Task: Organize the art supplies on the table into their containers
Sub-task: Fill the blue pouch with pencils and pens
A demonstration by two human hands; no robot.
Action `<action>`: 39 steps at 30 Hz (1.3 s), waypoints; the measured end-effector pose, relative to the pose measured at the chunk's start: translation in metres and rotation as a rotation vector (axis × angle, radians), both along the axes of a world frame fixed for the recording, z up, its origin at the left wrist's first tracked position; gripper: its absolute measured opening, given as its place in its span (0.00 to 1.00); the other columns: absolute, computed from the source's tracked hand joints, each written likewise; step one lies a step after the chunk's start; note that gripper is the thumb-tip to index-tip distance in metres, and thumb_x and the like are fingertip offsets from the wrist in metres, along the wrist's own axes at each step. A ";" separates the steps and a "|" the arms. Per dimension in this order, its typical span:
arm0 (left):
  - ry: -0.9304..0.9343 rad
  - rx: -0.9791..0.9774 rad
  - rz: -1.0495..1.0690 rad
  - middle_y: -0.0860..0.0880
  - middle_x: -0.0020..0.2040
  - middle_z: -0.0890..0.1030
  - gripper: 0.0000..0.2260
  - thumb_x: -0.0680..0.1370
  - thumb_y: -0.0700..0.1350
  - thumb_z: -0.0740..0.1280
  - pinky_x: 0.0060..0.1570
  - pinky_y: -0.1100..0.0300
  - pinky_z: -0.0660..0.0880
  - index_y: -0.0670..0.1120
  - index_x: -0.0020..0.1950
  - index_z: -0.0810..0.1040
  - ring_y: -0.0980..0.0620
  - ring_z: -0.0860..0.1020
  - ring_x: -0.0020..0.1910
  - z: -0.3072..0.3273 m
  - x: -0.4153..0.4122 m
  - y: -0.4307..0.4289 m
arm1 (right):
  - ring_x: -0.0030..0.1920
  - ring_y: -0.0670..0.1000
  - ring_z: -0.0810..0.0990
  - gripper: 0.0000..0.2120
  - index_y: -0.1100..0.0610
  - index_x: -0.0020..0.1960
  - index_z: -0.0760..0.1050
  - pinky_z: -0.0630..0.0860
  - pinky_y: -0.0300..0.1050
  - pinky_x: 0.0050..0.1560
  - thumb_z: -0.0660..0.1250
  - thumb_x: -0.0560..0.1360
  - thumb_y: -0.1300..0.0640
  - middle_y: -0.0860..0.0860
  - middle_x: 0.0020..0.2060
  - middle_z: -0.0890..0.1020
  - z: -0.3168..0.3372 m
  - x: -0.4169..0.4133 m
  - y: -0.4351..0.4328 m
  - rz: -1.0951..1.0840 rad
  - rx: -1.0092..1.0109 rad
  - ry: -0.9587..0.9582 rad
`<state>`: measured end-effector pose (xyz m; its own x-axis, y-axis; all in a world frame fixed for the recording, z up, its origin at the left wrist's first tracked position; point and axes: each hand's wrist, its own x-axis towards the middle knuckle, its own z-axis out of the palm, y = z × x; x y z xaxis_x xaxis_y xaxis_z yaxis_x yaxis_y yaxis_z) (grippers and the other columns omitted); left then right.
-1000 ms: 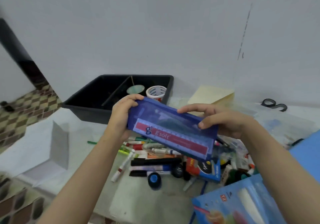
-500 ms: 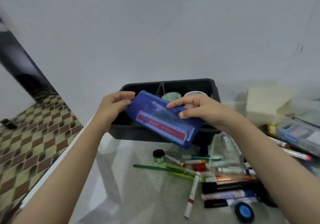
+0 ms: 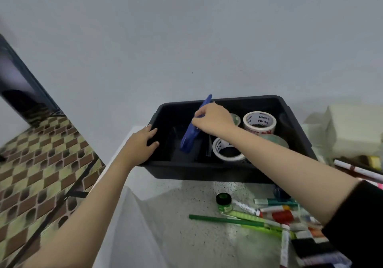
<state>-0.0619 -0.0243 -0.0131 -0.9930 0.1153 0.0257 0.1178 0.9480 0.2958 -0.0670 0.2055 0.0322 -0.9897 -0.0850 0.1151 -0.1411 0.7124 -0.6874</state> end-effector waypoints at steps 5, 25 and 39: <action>0.042 0.040 -0.039 0.47 0.76 0.59 0.24 0.80 0.46 0.61 0.74 0.52 0.53 0.46 0.75 0.61 0.49 0.58 0.75 -0.004 -0.006 -0.006 | 0.43 0.52 0.81 0.11 0.57 0.46 0.82 0.72 0.46 0.50 0.64 0.72 0.52 0.51 0.41 0.84 -0.023 -0.016 -0.013 0.084 0.413 0.108; 0.103 0.213 -0.030 0.51 0.76 0.58 0.21 0.80 0.45 0.62 0.71 0.58 0.52 0.48 0.73 0.66 0.52 0.56 0.75 -0.014 -0.007 -0.010 | 0.48 0.49 0.78 0.13 0.46 0.47 0.83 0.61 0.44 0.48 0.67 0.71 0.39 0.44 0.42 0.83 -0.010 -0.070 -0.010 0.285 0.877 0.130; 0.089 0.195 -0.013 0.52 0.76 0.59 0.19 0.79 0.46 0.62 0.72 0.56 0.53 0.48 0.70 0.70 0.52 0.57 0.75 -0.013 -0.006 -0.008 | 0.58 0.55 0.68 0.16 0.51 0.51 0.79 0.65 0.48 0.55 0.67 0.71 0.42 0.53 0.55 0.73 -0.025 -0.058 -0.002 0.183 0.918 0.146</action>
